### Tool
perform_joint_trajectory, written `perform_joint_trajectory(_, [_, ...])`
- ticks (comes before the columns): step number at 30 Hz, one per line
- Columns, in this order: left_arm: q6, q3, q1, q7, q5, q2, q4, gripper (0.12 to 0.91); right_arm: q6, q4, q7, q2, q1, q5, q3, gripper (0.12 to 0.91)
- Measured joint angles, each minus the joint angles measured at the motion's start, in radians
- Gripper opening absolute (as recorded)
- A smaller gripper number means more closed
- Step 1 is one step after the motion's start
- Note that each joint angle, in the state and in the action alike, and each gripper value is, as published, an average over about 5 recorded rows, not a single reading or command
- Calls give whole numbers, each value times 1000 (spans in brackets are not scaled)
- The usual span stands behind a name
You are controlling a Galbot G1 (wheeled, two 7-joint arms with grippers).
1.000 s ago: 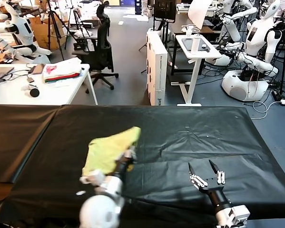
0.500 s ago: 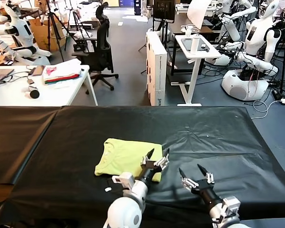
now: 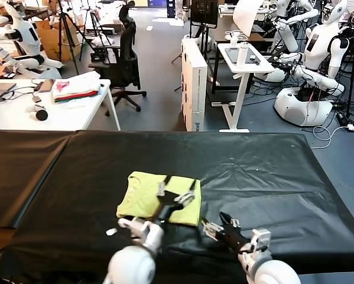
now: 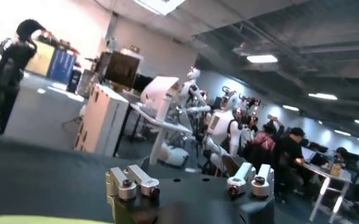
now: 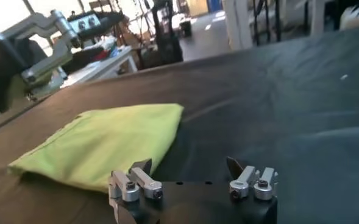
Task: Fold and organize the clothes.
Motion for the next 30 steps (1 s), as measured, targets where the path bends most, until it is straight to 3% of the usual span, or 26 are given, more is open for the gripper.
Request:
perform_joint_trajectory(5, [-70,-68,20,15,61,150,-19,907,-29,-27,38,21,76,22,-47,907])
perform_joint_trajectory(11, [-100,-141,40,24,63,259,-23,907,-39,-64,26,40,127,30,-76,856])
perform_joint_trajectory(15, [-110,-178,51,26,54,295,-23,907,-38,-78,14,43,135,31,-78,723])
perform_joint_trajectory(23, [-119,-237,61,25,28,323,-15,907,-22,-88,3,35,126,36,-51,240])
perform_joint_trajectory(25, [-123,-248,61,24,24,328,-9,907,-20,-94,-1,32,124,36,-41,162])
perform_joint_trajectory(30, [-131,-280,65,22,10,341,12,907,-18,-106,-1,29,125,31,-18,138])
